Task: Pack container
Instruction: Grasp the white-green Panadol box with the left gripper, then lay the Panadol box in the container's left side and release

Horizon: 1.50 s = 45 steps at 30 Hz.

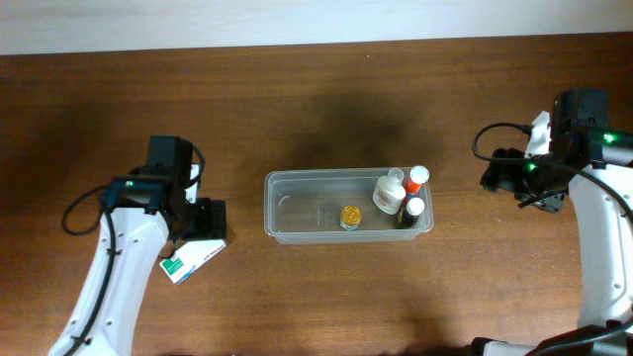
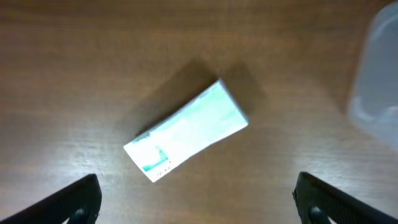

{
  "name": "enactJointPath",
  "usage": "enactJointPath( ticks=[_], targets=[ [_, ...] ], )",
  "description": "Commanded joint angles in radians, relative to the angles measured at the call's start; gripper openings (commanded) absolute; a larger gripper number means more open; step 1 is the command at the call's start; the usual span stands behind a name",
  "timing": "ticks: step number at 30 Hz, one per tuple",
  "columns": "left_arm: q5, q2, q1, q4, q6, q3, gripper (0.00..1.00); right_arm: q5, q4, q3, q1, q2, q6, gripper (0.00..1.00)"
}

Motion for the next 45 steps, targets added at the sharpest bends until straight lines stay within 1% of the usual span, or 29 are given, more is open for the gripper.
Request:
enactJointPath(
  ticks=[1,4,7,12,16,21,23,25,26,28,30,31,33,36,38,41,45],
  targets=[
    [0.021,0.043,0.005,0.071,0.036,-0.083,0.99,-0.01,0.0,-0.006,0.006,-0.004,-0.004,0.76],
    [0.021,0.114,0.005,0.128,0.037,-0.113,0.99,-0.01,0.0,-0.006,0.006,-0.004,-0.004,0.76],
    [0.018,0.241,0.005,0.179,0.037,-0.114,0.99,-0.01,0.0,-0.006,0.006,-0.004,-0.005,0.76],
    [0.015,0.373,0.005,0.216,0.037,-0.114,0.99,-0.01,0.0,-0.006,0.006,-0.004,-0.005,0.76],
    [0.01,0.423,0.005,0.201,0.036,-0.114,0.99,-0.01,0.001,-0.006,0.006,-0.004,-0.005,0.76],
    [0.01,0.43,0.005,0.185,0.036,-0.114,0.99,-0.01,0.003,-0.006,0.006,-0.004,-0.005,0.76],
    [0.01,0.43,0.007,0.182,0.036,-0.114,0.95,-0.01,0.003,-0.006,0.006,-0.004,-0.005,0.76],
    [0.011,0.43,0.007,0.178,0.036,-0.114,0.83,-0.01,0.003,-0.006,0.006,-0.004,-0.005,0.76],
    [0.011,0.43,0.007,0.177,0.036,-0.114,0.75,-0.01,0.003,-0.006,0.006,-0.004,-0.005,0.76],
    [0.01,0.43,0.007,0.169,0.036,-0.114,0.63,-0.01,0.004,-0.006,0.006,-0.004,-0.005,0.77],
    [0.011,0.43,0.007,0.169,0.036,-0.114,0.56,-0.01,0.003,-0.006,0.006,-0.004,-0.005,0.76],
    [0.011,0.429,0.007,0.169,0.036,-0.114,0.49,-0.01,0.003,-0.006,0.006,-0.004,-0.005,0.77],
    [0.011,0.429,0.007,0.17,0.036,-0.114,0.45,-0.009,0.003,-0.006,0.006,-0.004,-0.005,0.77],
    [0.011,0.428,0.007,0.159,0.036,-0.094,0.31,-0.01,0.003,-0.006,0.006,-0.004,-0.005,0.77],
    [0.015,0.42,0.002,0.126,0.032,-0.051,0.27,-0.009,0.003,-0.006,0.006,-0.004,-0.005,0.77],
    [0.031,0.382,-0.021,0.08,0.032,0.031,0.27,-0.009,0.003,-0.006,0.006,-0.004,-0.005,0.76],
    [0.061,0.264,-0.109,0.055,0.033,0.172,0.27,-0.009,0.003,-0.006,0.006,-0.004,-0.005,0.77]
  ],
)
